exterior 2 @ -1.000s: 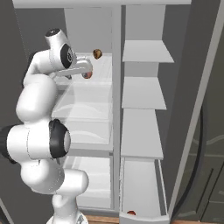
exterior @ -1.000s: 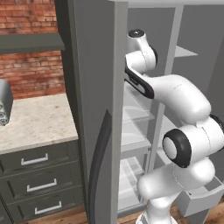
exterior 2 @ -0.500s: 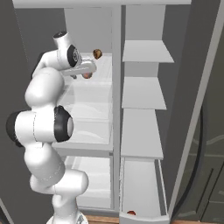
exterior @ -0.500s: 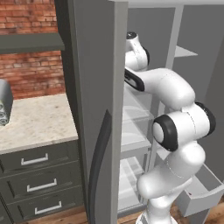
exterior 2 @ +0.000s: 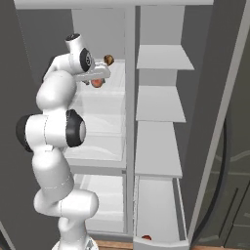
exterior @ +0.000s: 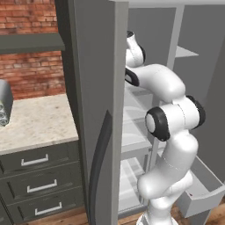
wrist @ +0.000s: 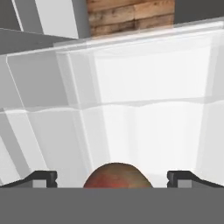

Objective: Take the peach and mango from the fridge shelf and place them in the freezer drawer to begin freezing them.

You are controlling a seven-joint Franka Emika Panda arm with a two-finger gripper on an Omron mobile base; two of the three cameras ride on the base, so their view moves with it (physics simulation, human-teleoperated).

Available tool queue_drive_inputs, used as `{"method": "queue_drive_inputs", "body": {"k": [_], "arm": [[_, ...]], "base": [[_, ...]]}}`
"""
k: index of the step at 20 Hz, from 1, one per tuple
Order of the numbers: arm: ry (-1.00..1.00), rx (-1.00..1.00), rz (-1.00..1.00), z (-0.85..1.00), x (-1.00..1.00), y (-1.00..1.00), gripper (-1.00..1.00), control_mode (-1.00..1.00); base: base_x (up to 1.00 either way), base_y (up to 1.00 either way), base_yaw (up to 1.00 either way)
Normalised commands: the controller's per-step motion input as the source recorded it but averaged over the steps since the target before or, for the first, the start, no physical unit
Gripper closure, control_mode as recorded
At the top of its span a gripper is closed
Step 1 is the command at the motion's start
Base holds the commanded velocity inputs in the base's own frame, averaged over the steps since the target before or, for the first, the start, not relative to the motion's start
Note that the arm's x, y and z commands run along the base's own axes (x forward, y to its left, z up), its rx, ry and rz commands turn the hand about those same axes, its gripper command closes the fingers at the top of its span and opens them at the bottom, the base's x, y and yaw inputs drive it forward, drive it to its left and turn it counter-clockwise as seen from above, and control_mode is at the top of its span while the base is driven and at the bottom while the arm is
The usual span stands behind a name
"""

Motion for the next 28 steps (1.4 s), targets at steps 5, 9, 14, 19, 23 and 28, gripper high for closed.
{"method": "queue_drive_inputs", "body": {"k": [5,9,14,19,23,28], "arm": [[0.00,0.01,0.00,-0.15,0.37,0.06,-1.00,-1.00],[0.01,0.00,0.00,-0.23,0.28,0.04,-1.00,-1.00],[0.01,0.01,0.00,-0.24,0.10,0.12,1.00,-1.00],[-0.11,0.06,0.00,-0.07,-0.52,0.04,1.00,-1.00],[-0.18,0.10,0.00,0.00,-0.98,0.00,1.00,-1.00],[-0.16,0.14,0.00,-0.03,-1.00,-0.06,1.00,-1.00]], "base": [[0.00,0.00,0.00],[0.00,0.00,0.00],[0.00,0.00,0.00],[0.00,0.00,0.00],[0.00,0.00,0.00],[0.00,0.00,0.00]]}}
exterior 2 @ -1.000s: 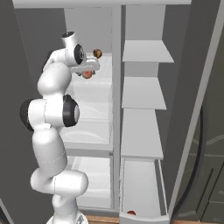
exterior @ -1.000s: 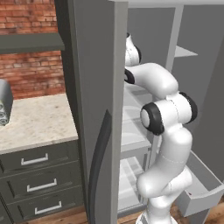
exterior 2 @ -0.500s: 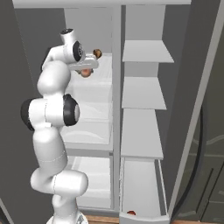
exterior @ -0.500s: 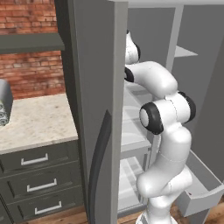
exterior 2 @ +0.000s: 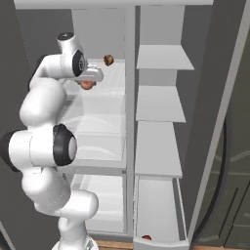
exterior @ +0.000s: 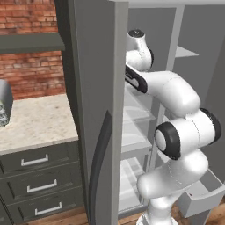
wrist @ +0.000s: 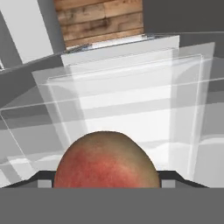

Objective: Take the peach and mango from the fridge shelf and place them in the freezer drawer to begin freezing them.

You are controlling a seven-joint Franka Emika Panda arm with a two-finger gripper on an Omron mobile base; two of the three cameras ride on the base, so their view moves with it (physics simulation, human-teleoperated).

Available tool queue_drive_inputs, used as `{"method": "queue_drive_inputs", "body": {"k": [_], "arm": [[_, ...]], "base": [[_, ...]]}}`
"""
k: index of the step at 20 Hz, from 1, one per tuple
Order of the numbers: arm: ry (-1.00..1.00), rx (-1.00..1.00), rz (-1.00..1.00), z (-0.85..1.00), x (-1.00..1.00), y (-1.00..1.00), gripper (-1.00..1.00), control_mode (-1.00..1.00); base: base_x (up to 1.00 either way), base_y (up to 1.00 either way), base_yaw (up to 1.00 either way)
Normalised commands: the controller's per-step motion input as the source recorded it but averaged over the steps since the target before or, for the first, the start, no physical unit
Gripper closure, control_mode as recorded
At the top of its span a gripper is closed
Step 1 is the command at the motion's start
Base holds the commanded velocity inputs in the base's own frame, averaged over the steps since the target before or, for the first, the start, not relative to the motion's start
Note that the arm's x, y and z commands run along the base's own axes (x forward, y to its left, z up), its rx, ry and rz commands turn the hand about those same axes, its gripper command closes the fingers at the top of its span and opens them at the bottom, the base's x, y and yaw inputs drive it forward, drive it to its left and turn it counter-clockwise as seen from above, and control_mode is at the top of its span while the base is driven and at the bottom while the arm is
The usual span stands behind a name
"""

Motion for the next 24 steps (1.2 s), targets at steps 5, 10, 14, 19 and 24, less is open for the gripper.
{"method": "queue_drive_inputs", "body": {"k": [5,10,14,19,24], "arm": [[-0.11,0.15,0.00,-0.26,-1.00,-0.03,1.00,-1.00],[0.00,0.08,0.00,-0.51,-0.94,0.00,1.00,-1.00],[0.15,0.00,0.00,-0.48,-0.24,0.00,1.00,-1.00],[0.01,0.05,0.00,-0.15,-0.51,-0.06,1.00,1.00],[0.00,0.00,0.00,0.00,0.00,0.00,1.00,1.00]], "base": [[0.00,0.00,0.00],[0.00,0.00,0.00],[0.00,0.00,0.00],[-0.40,-0.18,-0.01],[-0.93,-0.59,-0.19]]}}
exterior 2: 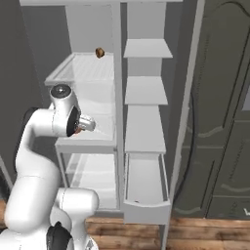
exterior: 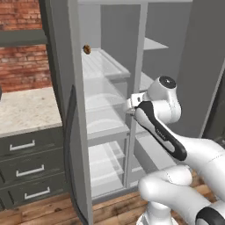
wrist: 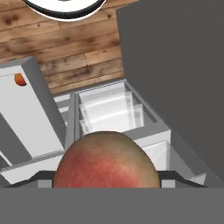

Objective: Take the peach and mango from the fridge shelf and place them in the freezer drawer to begin freezing them.

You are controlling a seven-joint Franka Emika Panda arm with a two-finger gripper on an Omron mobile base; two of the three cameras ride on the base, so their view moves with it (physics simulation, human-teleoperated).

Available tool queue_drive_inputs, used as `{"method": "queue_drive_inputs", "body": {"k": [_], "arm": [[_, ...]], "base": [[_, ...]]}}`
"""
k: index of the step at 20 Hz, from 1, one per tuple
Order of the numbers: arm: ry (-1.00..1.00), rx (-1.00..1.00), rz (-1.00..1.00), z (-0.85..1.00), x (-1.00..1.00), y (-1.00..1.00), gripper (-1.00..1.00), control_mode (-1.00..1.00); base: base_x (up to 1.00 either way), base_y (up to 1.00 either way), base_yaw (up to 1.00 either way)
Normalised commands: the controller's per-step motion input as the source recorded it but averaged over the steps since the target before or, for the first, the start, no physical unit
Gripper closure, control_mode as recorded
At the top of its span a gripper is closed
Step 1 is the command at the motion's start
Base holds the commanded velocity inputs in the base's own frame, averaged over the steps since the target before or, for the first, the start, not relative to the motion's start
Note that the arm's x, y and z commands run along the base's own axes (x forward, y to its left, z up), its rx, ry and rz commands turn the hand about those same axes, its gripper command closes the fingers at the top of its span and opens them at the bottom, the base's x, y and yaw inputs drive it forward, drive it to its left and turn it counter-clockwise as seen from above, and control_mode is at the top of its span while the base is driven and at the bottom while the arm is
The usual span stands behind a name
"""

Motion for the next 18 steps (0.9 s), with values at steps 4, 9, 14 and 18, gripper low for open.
{"method": "queue_drive_inputs", "body": {"k": [4,9,14,18], "arm": [[0.00,0.00,0.00,0.00,0.00,0.00,1.00,1.00],[0.00,0.00,0.00,0.00,0.00,0.00,1.00,1.00],[0.10,0.00,-0.09,-0.54,0.31,0.00,1.00,-1.00],[0.22,-0.08,-0.18,-1.00,0.61,0.01,1.00,-1.00]], "base": [[-0.19,-0.72,-0.37],[0.18,-0.26,-0.29],[0.14,0.00,-0.05],[0.00,0.00,0.00]]}}
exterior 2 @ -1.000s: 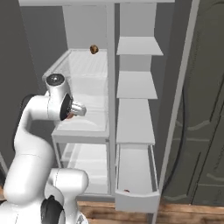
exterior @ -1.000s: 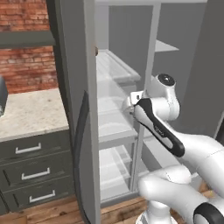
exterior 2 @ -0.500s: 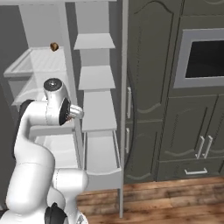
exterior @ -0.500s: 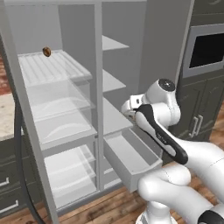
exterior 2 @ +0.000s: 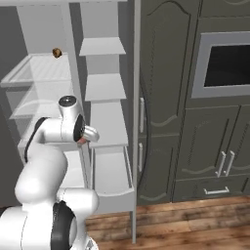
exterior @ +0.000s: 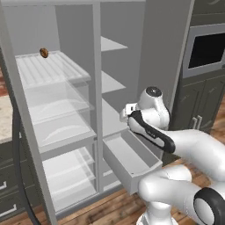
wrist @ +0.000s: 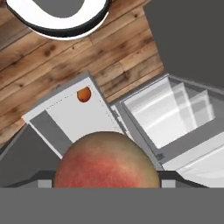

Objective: Take the peach and mango from the fridge shelf and place them in the freezer drawer to begin freezing them.

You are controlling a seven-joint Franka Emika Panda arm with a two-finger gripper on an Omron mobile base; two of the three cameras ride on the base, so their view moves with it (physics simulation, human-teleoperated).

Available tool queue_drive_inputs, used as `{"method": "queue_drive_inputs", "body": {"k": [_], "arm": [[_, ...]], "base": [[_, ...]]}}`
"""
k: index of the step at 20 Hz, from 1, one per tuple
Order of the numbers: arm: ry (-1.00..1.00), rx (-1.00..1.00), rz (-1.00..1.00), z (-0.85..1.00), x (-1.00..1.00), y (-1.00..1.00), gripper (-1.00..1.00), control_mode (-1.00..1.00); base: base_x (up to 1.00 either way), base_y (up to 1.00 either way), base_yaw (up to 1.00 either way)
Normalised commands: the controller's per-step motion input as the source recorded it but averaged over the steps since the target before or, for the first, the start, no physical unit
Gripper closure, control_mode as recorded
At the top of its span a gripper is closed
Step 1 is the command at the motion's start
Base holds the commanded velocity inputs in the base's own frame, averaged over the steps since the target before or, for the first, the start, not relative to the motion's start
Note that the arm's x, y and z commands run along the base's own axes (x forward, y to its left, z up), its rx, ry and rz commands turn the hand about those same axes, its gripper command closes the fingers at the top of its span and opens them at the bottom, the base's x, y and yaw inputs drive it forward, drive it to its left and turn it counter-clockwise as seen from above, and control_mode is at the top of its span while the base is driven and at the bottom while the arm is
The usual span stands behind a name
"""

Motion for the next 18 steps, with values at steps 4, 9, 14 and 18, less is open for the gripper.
{"method": "queue_drive_inputs", "body": {"k": [4,9,14,18], "arm": [[0.19,-0.11,-0.19,-1.00,0.54,0.03,1.00,-1.00],[0.22,-0.01,-0.15,-0.92,0.31,-0.01,1.00,-1.00],[0.22,0.00,-0.09,-0.80,0.05,-0.08,1.00,-1.00],[0.15,0.09,-0.04,-0.34,0.17,-0.39,1.00,-1.00]], "base": [[0.00,0.00,0.00],[0.00,0.00,0.00],[0.00,0.00,0.00],[0.00,0.00,0.00]]}}
